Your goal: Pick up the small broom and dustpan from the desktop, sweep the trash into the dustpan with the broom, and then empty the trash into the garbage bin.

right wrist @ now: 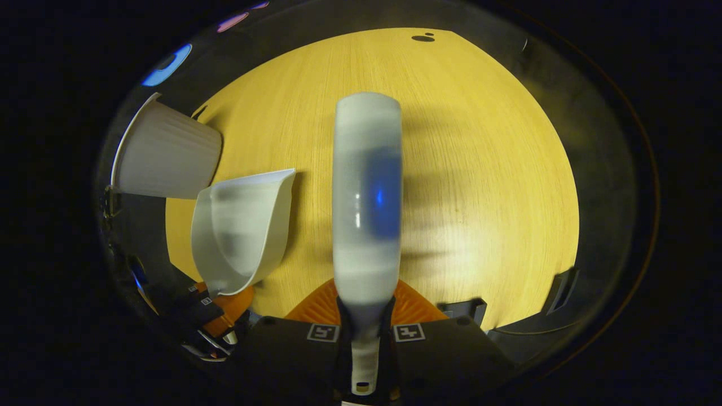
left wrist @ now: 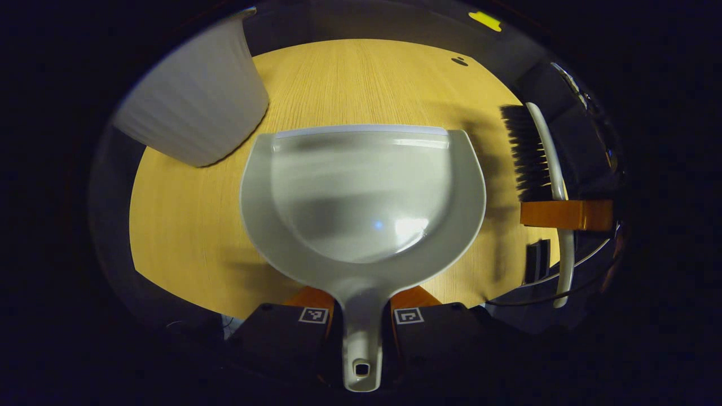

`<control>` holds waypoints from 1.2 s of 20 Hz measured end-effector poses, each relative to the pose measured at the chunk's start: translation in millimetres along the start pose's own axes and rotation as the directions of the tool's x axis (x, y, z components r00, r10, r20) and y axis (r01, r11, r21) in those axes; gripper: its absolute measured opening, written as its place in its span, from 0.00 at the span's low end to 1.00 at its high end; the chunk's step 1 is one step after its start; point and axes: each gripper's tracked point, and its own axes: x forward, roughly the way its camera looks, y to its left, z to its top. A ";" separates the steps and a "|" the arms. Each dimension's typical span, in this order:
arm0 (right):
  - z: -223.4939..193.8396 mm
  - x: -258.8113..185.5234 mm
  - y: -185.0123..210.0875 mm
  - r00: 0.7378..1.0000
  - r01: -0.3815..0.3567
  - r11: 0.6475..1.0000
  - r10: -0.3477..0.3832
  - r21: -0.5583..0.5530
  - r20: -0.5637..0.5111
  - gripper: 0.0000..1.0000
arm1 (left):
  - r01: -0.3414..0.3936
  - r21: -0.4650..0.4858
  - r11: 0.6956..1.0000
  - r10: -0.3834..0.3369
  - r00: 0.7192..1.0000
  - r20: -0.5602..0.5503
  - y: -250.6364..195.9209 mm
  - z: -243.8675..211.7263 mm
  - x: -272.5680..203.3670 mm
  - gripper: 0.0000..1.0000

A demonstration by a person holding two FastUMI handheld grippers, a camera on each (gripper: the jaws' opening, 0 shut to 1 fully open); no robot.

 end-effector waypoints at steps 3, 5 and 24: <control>-8.6 11.6 3.3 0.999 0.002 1.000 -0.003 -0.009 -0.034 0.20 | 0.022 -0.014 1.000 -0.022 1.000 -0.021 -5.7 11.5 -18.4 0.26; -13.3 17.3 -2.2 0.998 0.030 0.999 -0.031 -0.031 -0.051 0.20 | 0.019 -0.012 1.000 -0.019 0.999 -0.029 -7.4 14.4 -20.9 0.26; -31.0 34.2 -9.6 0.986 0.100 0.994 -0.103 -0.032 -0.127 0.25 | 0.011 0.014 1.000 -0.009 0.993 -0.115 -19.8 2.8 -20.4 0.50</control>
